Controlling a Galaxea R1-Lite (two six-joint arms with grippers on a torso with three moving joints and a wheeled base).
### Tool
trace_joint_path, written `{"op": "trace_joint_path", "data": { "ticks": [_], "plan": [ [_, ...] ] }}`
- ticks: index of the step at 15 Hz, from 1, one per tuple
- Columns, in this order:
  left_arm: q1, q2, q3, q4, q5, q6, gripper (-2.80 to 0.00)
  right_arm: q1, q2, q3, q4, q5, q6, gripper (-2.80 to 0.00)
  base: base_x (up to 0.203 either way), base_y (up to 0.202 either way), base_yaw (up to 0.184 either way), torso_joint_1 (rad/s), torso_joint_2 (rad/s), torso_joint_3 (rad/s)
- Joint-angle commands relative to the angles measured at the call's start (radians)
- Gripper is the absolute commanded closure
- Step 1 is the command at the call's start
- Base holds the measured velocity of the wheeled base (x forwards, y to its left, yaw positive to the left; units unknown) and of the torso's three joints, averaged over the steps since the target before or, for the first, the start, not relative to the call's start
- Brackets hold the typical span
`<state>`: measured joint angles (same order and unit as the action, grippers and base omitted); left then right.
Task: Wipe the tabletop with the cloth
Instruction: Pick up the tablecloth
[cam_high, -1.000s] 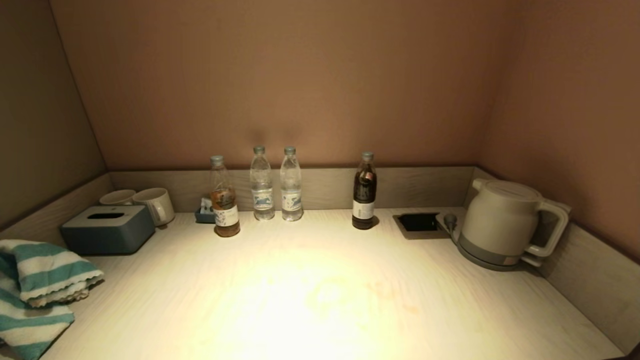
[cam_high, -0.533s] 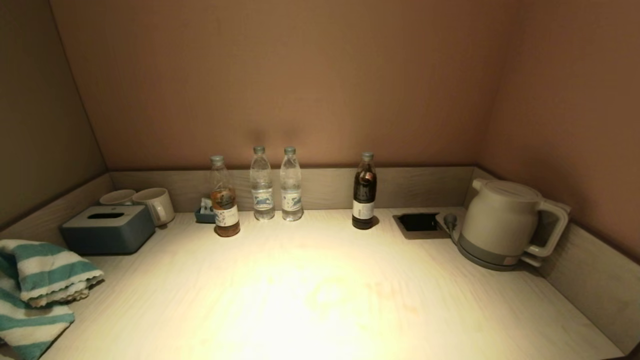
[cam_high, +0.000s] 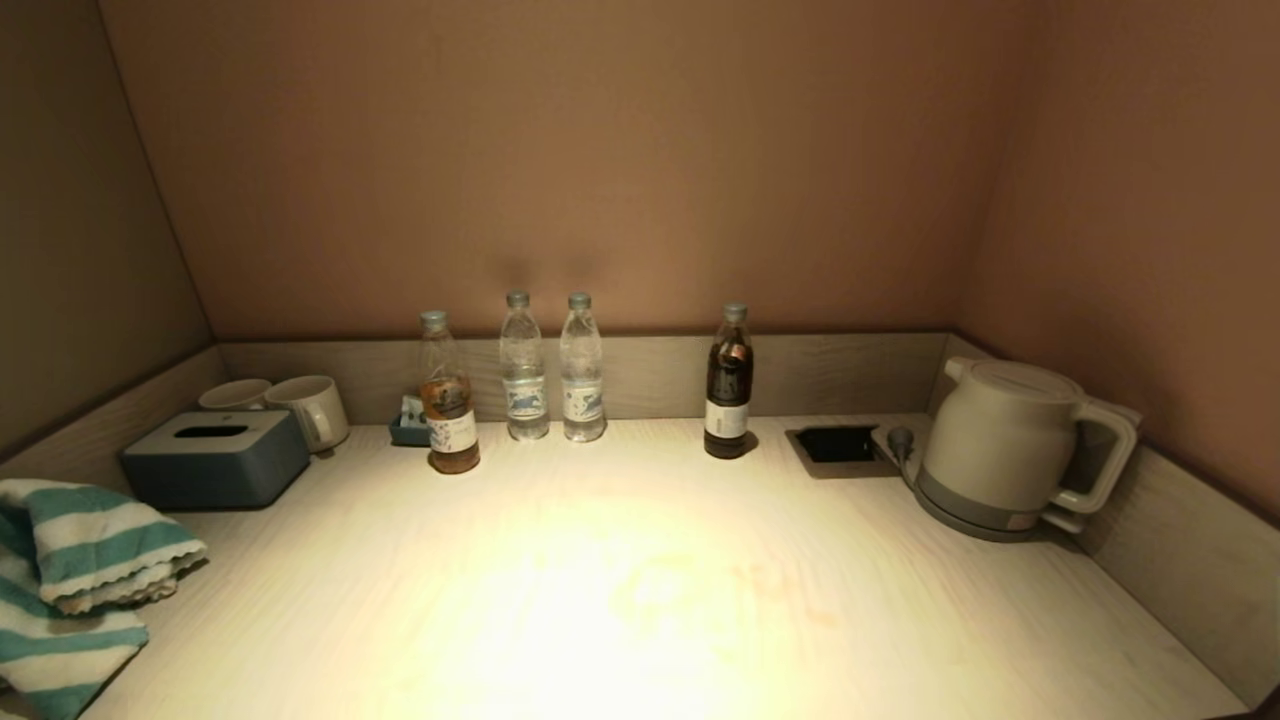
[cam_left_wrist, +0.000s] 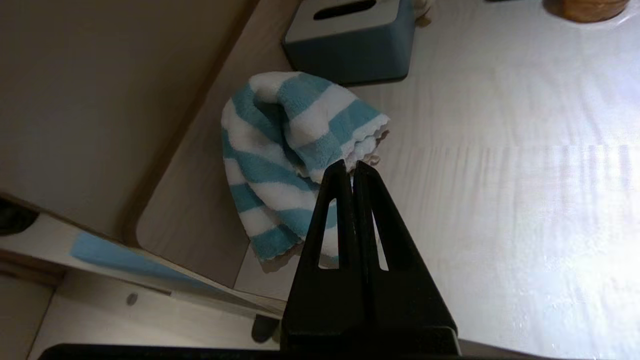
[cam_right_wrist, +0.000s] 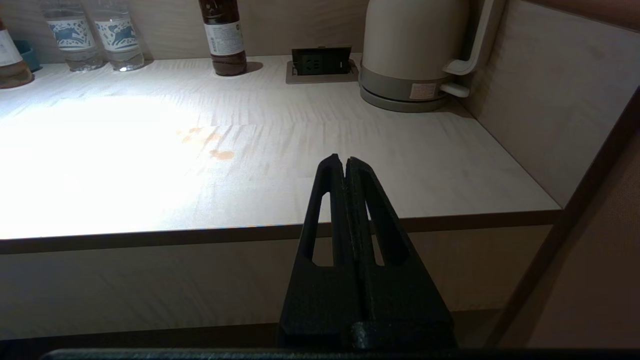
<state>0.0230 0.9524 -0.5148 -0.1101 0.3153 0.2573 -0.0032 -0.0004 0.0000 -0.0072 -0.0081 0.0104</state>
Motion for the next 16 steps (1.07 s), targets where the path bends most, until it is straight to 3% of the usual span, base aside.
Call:
{"op": "trace_joint_path", "data": {
  "ticks": [1,7,8,11,15,16],
  "plan": [
    [0.001,0.316,-0.052,-0.043,0.029,-0.033,0.00,0.000,0.000,0.000,0.000,-0.001,0.000,0.00,0.000,0.000,0.000,0.000,0.00,0.000],
    [0.011,0.702,-0.080,-0.318,0.183,-0.244,0.00,0.000,0.000,0.000,0.000,-0.001,0.000,0.00,0.000,0.000,0.000,0.000,0.00,0.000],
    [0.012,0.746,-0.087,-0.352,0.238,-0.275,0.00,0.000,0.000,0.000,0.000,0.000,0.000,0.00,0.000,0.000,0.000,0.000,0.00,0.000],
    [0.015,0.810,-0.103,-0.445,0.298,-0.332,0.00,0.000,0.000,0.000,0.000,0.000,0.000,0.00,0.000,0.000,0.000,0.000,0.00,0.000],
    [0.014,0.845,-0.101,-0.456,0.352,-0.385,0.00,0.000,0.000,0.000,0.000,0.000,0.000,0.00,0.000,0.000,0.000,0.000,0.00,0.000],
    [0.014,0.823,-0.097,-0.455,0.354,-0.396,-0.65,0.000,0.000,0.000,0.000,0.000,0.000,0.00,0.000,0.000,0.000,0.000,0.00,0.000]
  ]
}}
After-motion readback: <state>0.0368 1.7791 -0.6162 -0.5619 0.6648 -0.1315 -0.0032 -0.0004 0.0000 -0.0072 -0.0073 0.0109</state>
